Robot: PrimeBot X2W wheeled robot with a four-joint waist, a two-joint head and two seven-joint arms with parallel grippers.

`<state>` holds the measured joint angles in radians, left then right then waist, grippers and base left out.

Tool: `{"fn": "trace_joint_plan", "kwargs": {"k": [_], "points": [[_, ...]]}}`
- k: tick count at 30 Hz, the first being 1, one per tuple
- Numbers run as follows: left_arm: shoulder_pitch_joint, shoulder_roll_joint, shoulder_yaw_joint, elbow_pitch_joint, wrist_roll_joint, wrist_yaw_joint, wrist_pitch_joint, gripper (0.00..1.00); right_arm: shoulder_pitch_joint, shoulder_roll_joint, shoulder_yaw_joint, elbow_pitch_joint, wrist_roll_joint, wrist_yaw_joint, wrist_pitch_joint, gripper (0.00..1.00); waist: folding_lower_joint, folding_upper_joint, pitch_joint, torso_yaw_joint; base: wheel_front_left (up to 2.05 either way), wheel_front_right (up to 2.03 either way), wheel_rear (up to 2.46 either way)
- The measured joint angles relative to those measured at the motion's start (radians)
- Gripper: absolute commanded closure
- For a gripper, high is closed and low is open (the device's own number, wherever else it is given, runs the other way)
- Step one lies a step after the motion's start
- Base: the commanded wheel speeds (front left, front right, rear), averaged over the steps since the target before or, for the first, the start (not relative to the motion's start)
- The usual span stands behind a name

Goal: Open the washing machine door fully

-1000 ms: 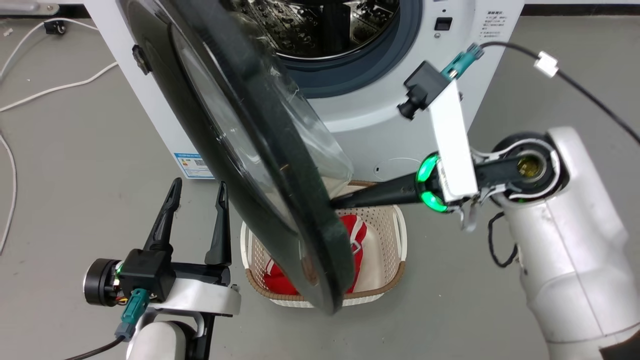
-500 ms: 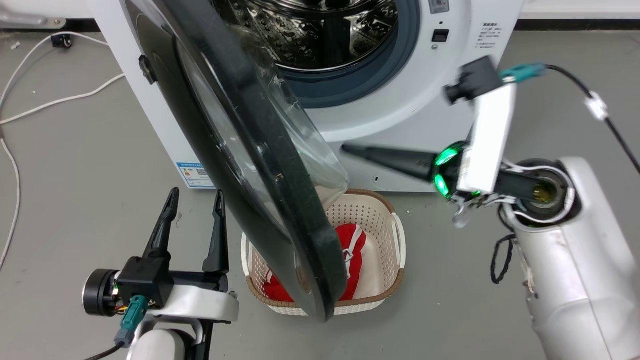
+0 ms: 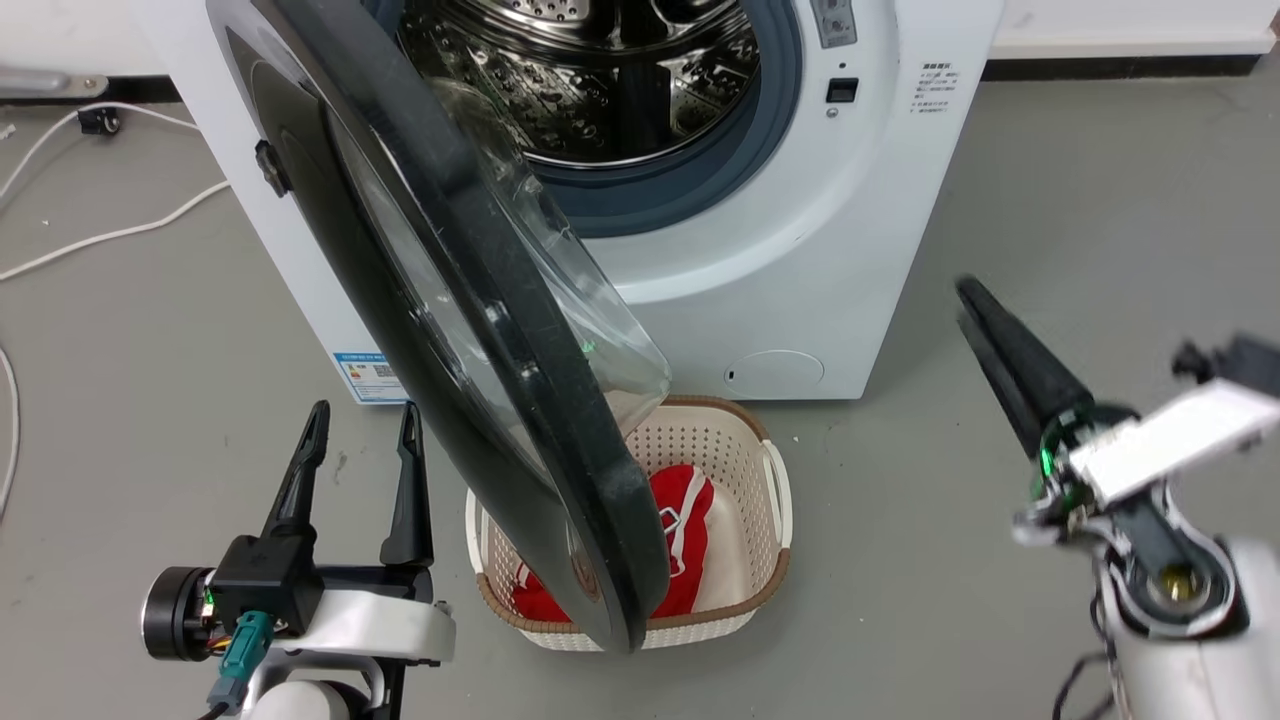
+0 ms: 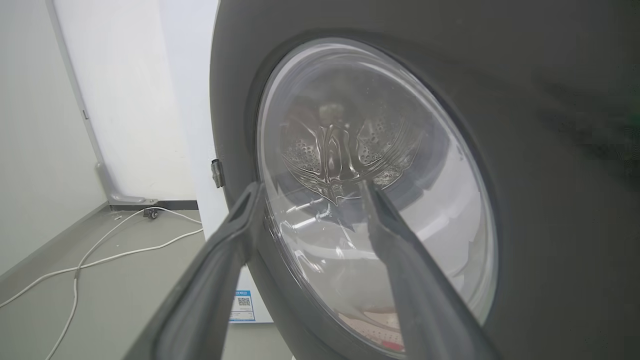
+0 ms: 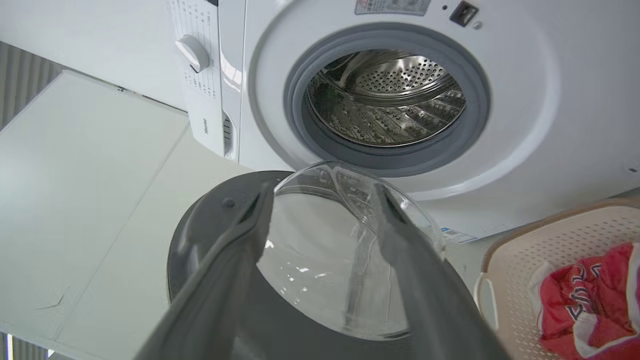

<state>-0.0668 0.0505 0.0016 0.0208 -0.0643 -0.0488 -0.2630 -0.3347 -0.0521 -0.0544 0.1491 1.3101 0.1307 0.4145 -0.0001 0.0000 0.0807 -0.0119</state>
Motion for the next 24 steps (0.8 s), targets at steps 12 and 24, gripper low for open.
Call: {"fn": "trace_joint_plan", "kwargs": {"k": [12,24], "points": [[0.033,0.000,0.018,0.008,0.010,-0.010,0.000,0.00,0.211,0.001,0.028,0.107,-0.250,0.000,-0.493,0.00,0.0000,0.0000,-0.047,-0.006,0.00,0.00,0.00],[0.059,0.000,0.017,0.008,0.013,-0.013,0.000,0.00,0.240,-0.016,-0.070,-0.039,-0.927,0.000,-0.673,0.00,0.0000,0.0000,-0.078,0.008,0.00,0.00,0.00]]}}
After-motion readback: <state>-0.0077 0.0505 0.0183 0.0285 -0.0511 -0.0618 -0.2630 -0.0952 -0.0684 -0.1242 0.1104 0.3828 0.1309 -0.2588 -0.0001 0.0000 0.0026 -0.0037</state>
